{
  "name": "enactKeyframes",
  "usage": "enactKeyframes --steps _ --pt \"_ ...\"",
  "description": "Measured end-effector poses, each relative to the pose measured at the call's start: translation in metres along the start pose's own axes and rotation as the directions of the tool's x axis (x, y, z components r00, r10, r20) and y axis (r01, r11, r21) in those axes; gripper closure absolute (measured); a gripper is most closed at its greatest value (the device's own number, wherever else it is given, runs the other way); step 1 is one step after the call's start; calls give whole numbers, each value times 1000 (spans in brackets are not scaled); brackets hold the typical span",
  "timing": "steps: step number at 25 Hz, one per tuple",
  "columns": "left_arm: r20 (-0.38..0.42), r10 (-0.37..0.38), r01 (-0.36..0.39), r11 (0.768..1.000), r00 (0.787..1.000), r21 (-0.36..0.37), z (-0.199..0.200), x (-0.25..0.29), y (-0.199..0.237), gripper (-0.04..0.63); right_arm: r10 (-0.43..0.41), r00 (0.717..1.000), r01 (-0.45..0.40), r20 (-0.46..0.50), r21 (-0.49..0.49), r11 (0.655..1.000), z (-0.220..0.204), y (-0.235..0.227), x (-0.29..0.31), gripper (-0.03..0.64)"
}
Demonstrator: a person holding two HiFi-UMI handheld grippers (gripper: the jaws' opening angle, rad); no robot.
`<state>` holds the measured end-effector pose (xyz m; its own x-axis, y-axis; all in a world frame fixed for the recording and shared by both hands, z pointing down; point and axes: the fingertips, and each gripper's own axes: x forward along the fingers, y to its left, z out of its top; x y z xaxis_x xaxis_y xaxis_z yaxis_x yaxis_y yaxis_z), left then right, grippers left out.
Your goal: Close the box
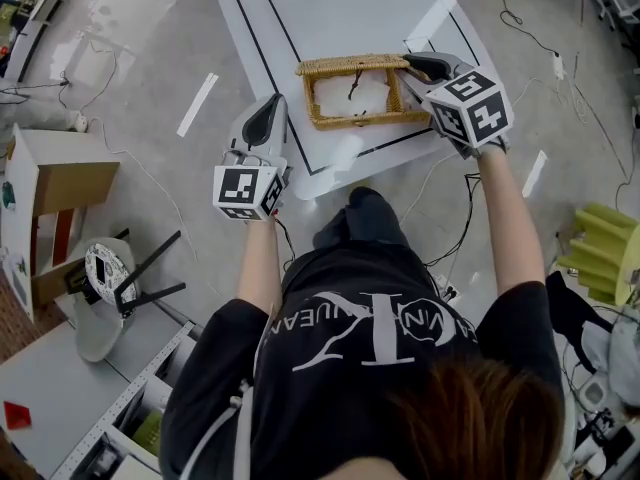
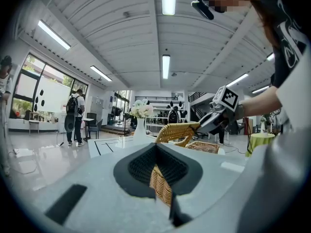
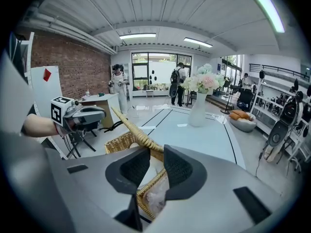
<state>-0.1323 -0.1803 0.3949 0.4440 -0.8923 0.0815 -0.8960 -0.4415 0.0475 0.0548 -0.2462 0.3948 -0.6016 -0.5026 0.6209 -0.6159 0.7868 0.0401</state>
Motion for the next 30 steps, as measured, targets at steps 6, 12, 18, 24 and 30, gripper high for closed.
enactKeyframes --steps 6,12,18,24,30 --pt "-12 1 -1 1000 1000 -5 -7 -8 -3 586 -39 999 37 33 60 997 -12 6 -2 526" --pt "-20 4 -4 1000 1000 -11 -12 -17 -2 586 -75 997 73 27 78 994 -26 11 -1 526" --pt "-25 10 -11 1000 1000 -22 -16 -22 0 586 -86 996 86 -10 101 991 -44 18 1 544" --pt "-28 9 -9 1000 1000 -26 -17 -22 -2 586 -82 996 85 -32 125 988 -57 24 3 595" --pt "-28 6 -7 1000 1000 -25 -17 -21 -1 586 -72 996 78 -48 139 987 -67 31 2 603"
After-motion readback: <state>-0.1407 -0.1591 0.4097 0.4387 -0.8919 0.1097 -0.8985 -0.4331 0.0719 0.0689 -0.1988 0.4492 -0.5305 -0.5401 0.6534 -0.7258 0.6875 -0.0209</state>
